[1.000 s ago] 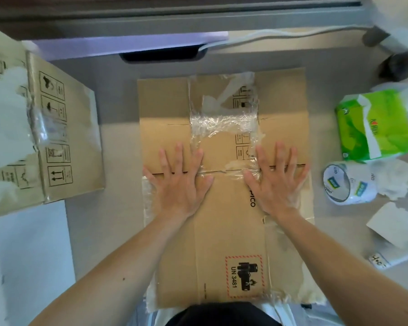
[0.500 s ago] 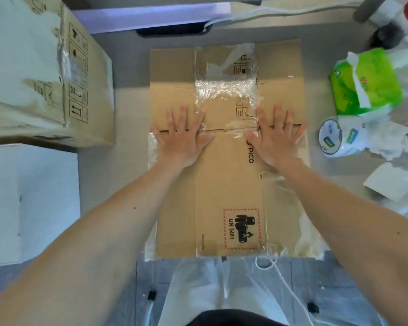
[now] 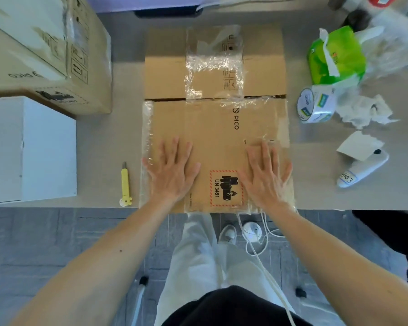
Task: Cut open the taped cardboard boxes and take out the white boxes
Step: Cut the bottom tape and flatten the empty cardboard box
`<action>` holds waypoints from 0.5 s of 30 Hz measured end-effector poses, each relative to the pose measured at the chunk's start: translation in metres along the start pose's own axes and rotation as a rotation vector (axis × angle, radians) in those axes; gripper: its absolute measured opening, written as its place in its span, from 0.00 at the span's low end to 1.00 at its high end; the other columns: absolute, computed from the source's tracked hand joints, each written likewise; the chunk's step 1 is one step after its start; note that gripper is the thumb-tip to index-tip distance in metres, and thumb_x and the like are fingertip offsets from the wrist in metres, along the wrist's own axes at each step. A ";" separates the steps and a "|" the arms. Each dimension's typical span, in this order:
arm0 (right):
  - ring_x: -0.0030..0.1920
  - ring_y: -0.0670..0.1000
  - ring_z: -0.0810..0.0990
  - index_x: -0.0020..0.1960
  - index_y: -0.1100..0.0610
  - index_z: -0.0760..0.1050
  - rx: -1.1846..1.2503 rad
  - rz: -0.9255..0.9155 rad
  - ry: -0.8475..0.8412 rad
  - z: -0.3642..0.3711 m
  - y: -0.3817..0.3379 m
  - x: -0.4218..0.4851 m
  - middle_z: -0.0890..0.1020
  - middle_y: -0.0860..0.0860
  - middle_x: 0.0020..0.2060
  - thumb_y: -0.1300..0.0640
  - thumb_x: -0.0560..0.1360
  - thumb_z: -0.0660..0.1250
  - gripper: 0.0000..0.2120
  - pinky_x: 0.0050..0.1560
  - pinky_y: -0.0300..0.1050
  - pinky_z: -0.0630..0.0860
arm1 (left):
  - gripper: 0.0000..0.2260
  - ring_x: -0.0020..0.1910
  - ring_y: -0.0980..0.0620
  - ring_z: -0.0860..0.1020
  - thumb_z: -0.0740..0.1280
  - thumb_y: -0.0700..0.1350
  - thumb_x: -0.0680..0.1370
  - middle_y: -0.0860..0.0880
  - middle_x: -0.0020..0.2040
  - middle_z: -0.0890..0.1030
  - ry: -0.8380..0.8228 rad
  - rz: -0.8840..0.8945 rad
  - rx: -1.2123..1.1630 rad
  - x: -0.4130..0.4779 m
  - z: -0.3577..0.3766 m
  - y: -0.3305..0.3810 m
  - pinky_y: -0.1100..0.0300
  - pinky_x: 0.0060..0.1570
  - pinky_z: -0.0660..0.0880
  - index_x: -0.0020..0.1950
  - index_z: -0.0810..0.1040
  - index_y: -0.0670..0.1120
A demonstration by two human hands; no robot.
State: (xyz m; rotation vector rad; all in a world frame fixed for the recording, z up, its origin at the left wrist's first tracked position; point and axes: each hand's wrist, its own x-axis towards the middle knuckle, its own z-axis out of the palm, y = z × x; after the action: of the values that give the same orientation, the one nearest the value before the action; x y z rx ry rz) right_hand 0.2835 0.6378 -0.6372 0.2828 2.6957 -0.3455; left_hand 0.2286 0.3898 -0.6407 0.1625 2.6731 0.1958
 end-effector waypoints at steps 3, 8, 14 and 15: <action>0.79 0.56 0.39 0.77 0.38 0.33 -0.026 0.020 0.048 0.013 0.001 0.003 0.35 0.48 0.79 0.32 0.79 0.44 0.33 0.72 0.73 0.40 | 0.29 0.80 0.44 0.37 0.38 0.70 0.79 0.55 0.81 0.37 0.064 -0.017 0.036 0.001 0.010 0.001 0.25 0.69 0.40 0.79 0.37 0.64; 0.79 0.56 0.38 0.78 0.39 0.36 -0.052 0.038 0.076 0.021 0.000 0.008 0.38 0.50 0.79 0.31 0.78 0.44 0.33 0.72 0.71 0.37 | 0.29 0.80 0.42 0.40 0.40 0.69 0.80 0.53 0.82 0.41 0.103 -0.012 0.063 0.006 0.018 0.000 0.24 0.69 0.41 0.79 0.39 0.63; 0.79 0.55 0.36 0.77 0.38 0.33 -0.029 0.031 0.065 0.017 -0.001 0.007 0.36 0.48 0.79 0.31 0.78 0.43 0.33 0.72 0.71 0.37 | 0.27 0.80 0.43 0.37 0.38 0.67 0.81 0.54 0.81 0.36 0.048 -0.014 0.082 0.006 0.014 0.001 0.24 0.69 0.40 0.77 0.32 0.64; 0.79 0.55 0.36 0.77 0.38 0.33 -0.035 0.028 0.046 0.015 -0.001 0.007 0.35 0.48 0.79 0.31 0.78 0.43 0.33 0.72 0.71 0.37 | 0.27 0.79 0.43 0.35 0.37 0.67 0.80 0.54 0.81 0.35 0.022 -0.012 0.087 0.005 0.011 0.001 0.24 0.69 0.40 0.77 0.32 0.64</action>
State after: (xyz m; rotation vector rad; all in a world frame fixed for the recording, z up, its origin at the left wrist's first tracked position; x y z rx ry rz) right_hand 0.2828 0.6336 -0.6536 0.3216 2.7371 -0.2865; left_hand 0.2288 0.3933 -0.6525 0.1720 2.7054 0.0775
